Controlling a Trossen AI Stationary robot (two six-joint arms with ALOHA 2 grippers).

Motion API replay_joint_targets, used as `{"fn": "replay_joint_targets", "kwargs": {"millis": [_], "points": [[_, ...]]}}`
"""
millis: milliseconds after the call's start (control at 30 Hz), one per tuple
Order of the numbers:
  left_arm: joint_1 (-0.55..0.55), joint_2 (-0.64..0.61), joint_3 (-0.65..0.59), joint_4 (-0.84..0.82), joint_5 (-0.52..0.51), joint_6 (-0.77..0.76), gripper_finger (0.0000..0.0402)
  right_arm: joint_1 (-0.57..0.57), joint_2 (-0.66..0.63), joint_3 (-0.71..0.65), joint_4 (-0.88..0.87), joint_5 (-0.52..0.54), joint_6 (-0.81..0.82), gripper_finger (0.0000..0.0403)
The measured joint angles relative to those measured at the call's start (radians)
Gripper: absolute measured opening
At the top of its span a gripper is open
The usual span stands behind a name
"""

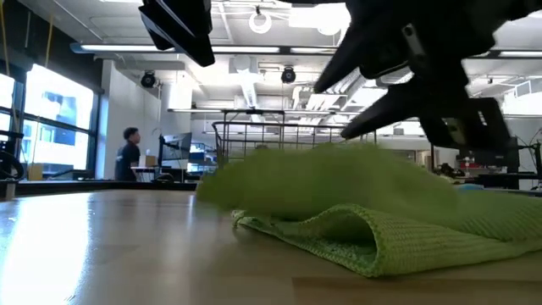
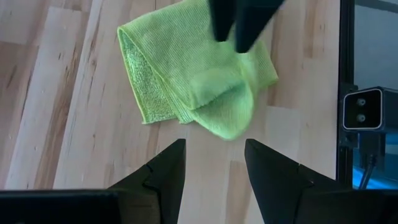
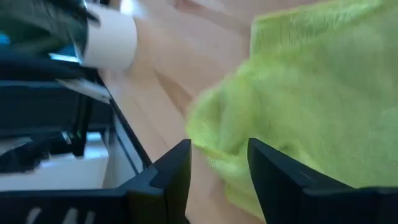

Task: Fold microfiber towels
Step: Fold the green towel

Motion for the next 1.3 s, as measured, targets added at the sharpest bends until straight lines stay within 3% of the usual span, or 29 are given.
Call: {"fn": "replay_joint_targets", "kwargs": {"millis": [300,533,700,933,1100,1200,1300], "points": [[-0.03,0.0,0.0,-0.007,0.001,0.0,0.0156,-0.037,-0.067,0.0,-0.031,-0.065,-0.104,0.0151],[-0.054,0.0,0.0,-0.01,-0.006,0.0,0.0156,0.009,-0.059,-0.001,-0.174,-0.143,-0.012,0.0151],[-0.061,0.0,0.0,-0.01,-0.011,0.015,0.0156,0.051,-0.059,-0.001,-0.073,-0.15,-0.177,0.0151],[-0.06,0.0,0.0,-0.009,-0.022,0.019,0.0156,0.082,-0.06,0.0,-0.176,0.01,-0.324,0.0151],[-0.06,0.0,0.0,-0.008,-0.03,0.019,0.0156,0.082,-0.059,0.0,-0.131,0.102,-0.386,0.0151],[-0.06,0.0,0.0,-0.008,-0.03,0.018,0.0156,0.082,-0.038,0.0,-0.075,0.07,-0.395,0.0151],[-0.061,0.0,0.0,-0.005,-0.032,0.018,0.0156,0.089,-0.006,0.0,0.01,-0.052,-0.411,0.0151]]}}
